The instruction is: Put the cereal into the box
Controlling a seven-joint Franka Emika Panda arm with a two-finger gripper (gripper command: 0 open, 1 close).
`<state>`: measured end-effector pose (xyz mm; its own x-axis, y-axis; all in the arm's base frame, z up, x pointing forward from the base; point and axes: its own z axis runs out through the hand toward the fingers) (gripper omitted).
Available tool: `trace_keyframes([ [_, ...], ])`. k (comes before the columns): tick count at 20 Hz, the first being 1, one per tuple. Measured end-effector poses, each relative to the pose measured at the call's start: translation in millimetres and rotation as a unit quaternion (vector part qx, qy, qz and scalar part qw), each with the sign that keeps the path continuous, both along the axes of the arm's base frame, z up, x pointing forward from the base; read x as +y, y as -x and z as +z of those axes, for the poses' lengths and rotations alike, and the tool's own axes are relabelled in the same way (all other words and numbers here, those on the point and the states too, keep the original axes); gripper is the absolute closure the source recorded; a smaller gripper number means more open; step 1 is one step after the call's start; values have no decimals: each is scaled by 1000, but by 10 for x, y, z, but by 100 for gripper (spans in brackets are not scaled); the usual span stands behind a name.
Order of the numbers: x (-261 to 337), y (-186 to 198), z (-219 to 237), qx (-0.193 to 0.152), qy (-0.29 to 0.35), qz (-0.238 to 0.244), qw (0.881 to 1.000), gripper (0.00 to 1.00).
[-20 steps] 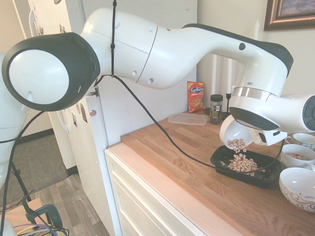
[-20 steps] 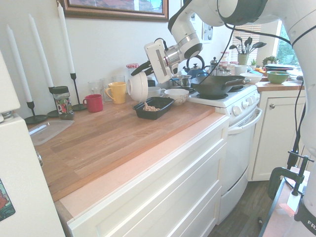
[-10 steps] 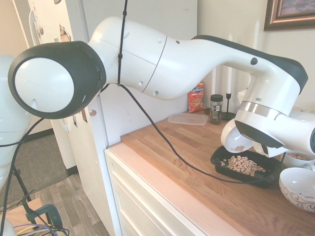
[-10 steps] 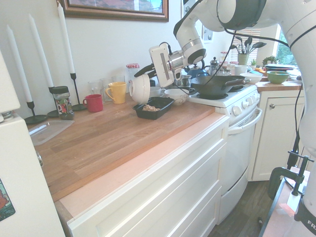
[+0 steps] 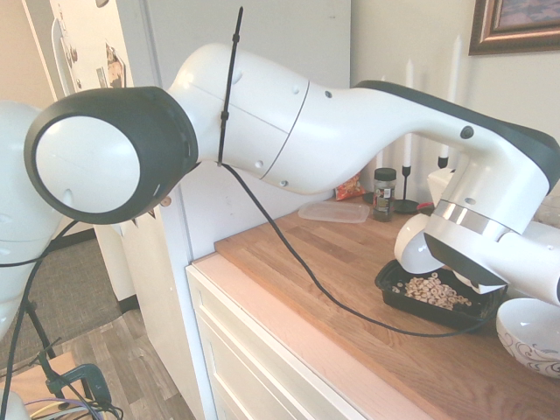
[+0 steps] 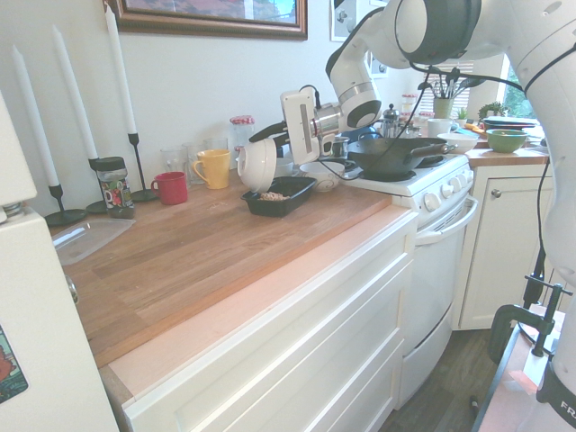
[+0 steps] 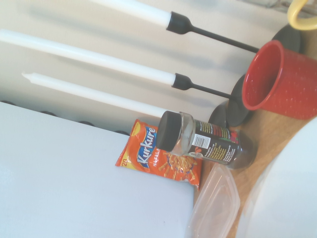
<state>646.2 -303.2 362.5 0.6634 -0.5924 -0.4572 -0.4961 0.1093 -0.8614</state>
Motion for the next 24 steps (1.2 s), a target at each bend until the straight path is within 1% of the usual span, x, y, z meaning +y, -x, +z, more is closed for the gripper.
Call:
trace_keyframes([
  [2, 12, 6, 49, 6, 24, 6, 1000, 100],
  [5, 132, -40, 361, 12, 99, 8, 995, 100],
  [9, 621, -139, 1081, 9, 209, 22, 978, 100],
  [11, 951, -188, 1309, 23, 269, 27, 962, 100],
  [14, 1582, -338, 1408, 49, 358, 29, 932, 100],
  [17, 2337, -491, 1297, 65, 443, 25, 894, 100],
  [21, 3196, -517, 1008, 77, 543, 21, 836, 100],
  [24, 3676, -499, 699, 89, 614, 21, 784, 100],
])
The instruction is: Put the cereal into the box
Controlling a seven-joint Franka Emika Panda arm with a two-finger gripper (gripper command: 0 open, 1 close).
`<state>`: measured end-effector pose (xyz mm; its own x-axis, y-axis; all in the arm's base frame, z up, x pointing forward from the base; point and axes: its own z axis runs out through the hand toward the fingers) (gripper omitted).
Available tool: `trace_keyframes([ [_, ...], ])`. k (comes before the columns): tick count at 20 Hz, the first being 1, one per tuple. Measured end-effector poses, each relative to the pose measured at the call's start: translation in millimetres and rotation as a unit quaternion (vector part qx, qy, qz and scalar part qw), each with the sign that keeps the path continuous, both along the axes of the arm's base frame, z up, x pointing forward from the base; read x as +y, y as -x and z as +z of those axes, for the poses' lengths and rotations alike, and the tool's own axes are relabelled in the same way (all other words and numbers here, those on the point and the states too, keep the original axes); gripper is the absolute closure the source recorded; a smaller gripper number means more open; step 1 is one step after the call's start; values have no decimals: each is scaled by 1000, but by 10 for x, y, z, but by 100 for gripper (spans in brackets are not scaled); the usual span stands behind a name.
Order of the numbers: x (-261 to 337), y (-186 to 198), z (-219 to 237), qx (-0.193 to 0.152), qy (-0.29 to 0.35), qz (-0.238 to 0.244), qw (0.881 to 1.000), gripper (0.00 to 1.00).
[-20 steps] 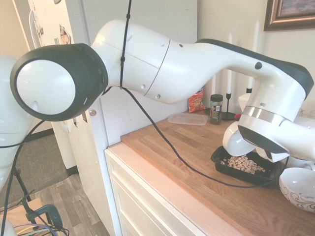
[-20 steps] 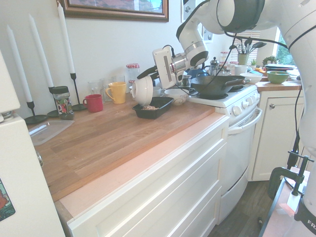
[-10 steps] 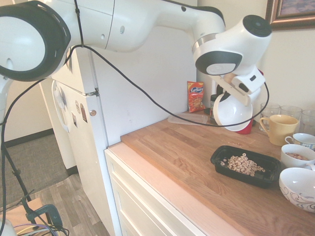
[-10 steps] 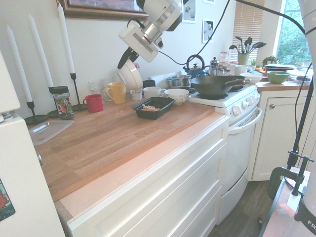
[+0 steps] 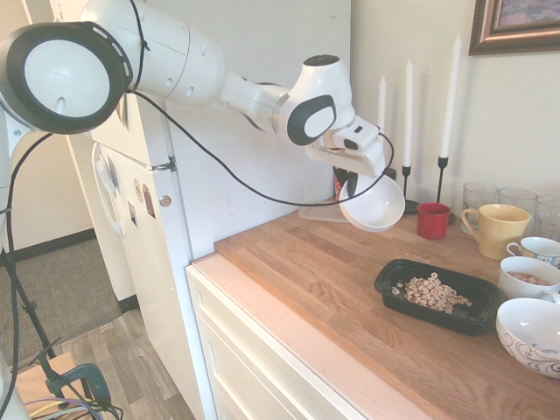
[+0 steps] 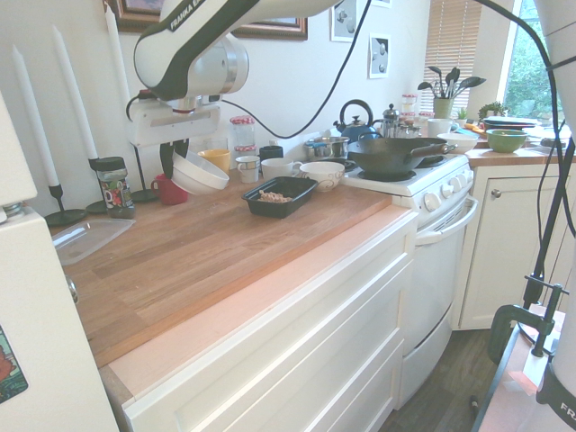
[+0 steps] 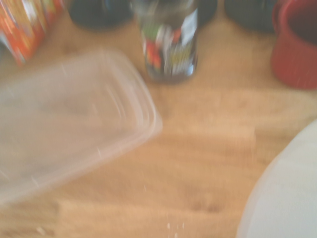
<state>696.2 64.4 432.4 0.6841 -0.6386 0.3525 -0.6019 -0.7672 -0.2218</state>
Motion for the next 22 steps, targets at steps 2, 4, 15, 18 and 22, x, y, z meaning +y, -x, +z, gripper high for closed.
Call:
trace_keyframes([
  [2, 228, -1, -206, 5, 58, -1, 998, 100],
  [4, 356, -2, -396, 10, 116, -5, 993, 100],
  [15, 835, 50, -956, 57, 220, 8, 974, 100],
  [18, 875, 58, -1121, 66, 218, 7, 974, 100],
  [22, 816, 34, -1224, 73, 219, 4, 973, 100],
])
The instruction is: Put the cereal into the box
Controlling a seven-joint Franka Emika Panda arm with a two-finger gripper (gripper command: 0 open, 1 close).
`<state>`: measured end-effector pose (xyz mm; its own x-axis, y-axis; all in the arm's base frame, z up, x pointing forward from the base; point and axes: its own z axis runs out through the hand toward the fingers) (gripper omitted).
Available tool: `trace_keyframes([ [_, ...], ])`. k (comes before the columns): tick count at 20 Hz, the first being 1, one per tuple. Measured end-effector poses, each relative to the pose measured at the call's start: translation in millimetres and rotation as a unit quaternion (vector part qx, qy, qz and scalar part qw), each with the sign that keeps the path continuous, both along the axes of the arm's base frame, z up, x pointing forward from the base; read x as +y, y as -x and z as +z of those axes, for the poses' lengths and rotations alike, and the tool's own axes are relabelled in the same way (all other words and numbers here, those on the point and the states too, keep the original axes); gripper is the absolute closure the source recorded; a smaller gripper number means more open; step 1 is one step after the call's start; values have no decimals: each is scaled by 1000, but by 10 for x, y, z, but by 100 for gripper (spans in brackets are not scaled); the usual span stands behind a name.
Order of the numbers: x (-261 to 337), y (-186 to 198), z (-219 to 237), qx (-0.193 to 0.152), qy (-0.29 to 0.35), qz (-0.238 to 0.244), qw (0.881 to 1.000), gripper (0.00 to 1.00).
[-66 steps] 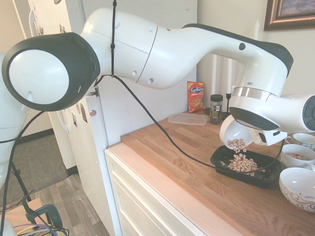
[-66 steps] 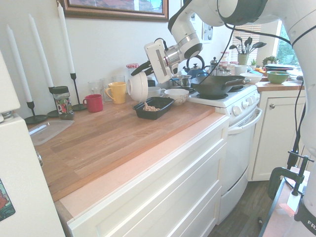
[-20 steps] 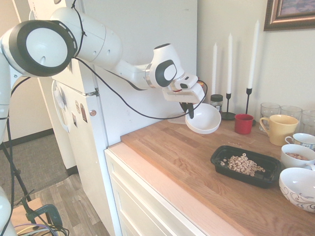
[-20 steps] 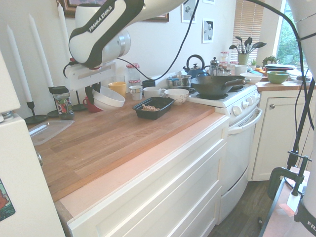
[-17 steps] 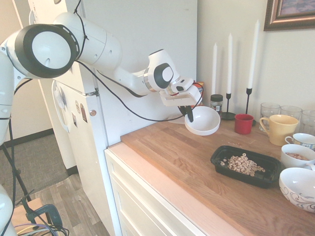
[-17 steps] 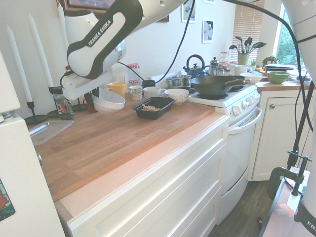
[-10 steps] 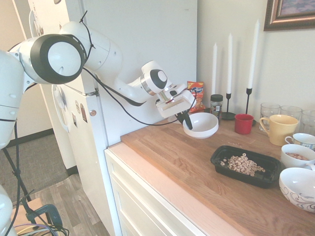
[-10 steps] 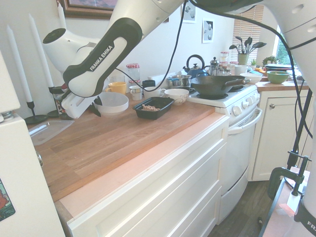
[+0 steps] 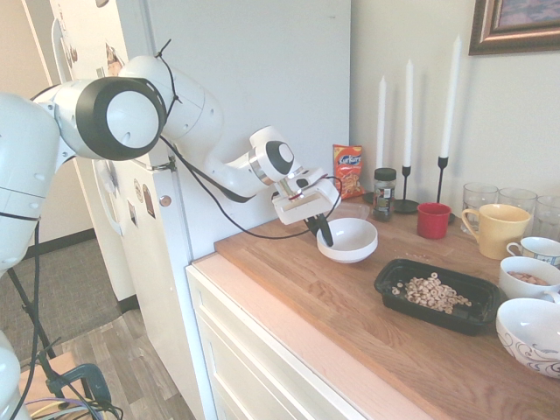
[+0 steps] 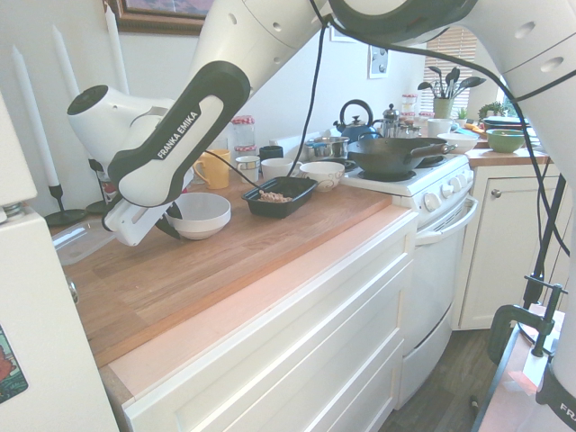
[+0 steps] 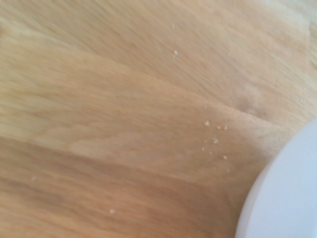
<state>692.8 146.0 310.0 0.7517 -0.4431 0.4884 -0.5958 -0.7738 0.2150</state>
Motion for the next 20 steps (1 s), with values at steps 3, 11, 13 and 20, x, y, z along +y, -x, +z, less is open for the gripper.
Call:
trace_keyframes([
  [3, 3, -16, -22, 1, 1, 0, 1000, 0],
  [11, 46, -67, 15, 0, -14, -9, 1000, 0],
  [13, 35, -80, 30, -1, -25, -15, 1000, 0],
  [20, 21, -153, 202, -15, -70, -41, 997, 0],
])
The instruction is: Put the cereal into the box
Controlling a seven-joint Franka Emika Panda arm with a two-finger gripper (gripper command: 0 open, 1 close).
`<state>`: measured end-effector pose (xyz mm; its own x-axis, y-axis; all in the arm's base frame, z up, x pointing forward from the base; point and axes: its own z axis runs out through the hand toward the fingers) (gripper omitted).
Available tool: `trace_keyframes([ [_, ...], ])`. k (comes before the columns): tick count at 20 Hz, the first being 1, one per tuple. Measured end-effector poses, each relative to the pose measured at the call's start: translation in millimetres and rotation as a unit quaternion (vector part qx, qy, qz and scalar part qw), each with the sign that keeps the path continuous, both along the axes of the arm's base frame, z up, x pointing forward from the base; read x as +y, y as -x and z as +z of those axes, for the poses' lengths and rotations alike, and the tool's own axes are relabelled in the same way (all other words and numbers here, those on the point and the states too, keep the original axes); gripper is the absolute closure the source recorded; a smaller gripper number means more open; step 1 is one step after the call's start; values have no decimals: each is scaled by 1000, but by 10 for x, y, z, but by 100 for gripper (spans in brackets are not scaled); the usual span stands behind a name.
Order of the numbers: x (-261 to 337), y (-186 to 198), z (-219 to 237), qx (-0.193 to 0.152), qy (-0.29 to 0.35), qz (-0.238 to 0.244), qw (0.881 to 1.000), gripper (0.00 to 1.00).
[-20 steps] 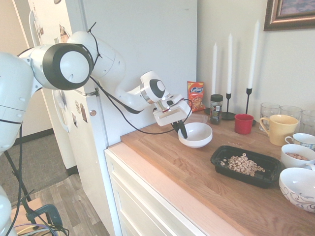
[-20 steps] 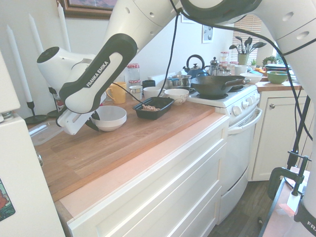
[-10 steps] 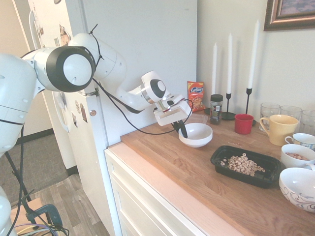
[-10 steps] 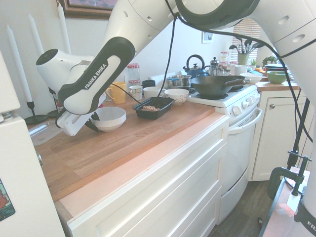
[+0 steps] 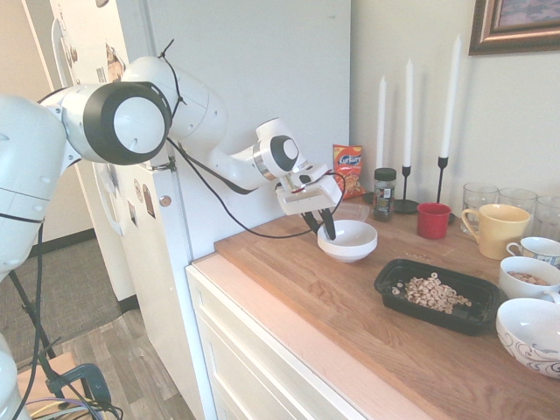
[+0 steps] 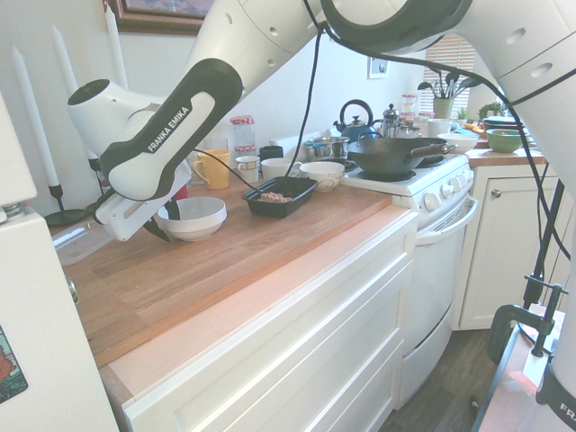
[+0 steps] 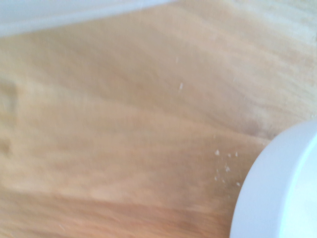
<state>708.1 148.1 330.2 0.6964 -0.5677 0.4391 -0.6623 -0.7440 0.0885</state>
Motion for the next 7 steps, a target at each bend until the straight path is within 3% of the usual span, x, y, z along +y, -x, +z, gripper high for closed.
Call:
trace_keyframes([
  [3, -60, -46, 248, -1, -76, -28, 997, 0],
  [7, -328, -80, 630, -21, -124, -47, 991, 0],
])
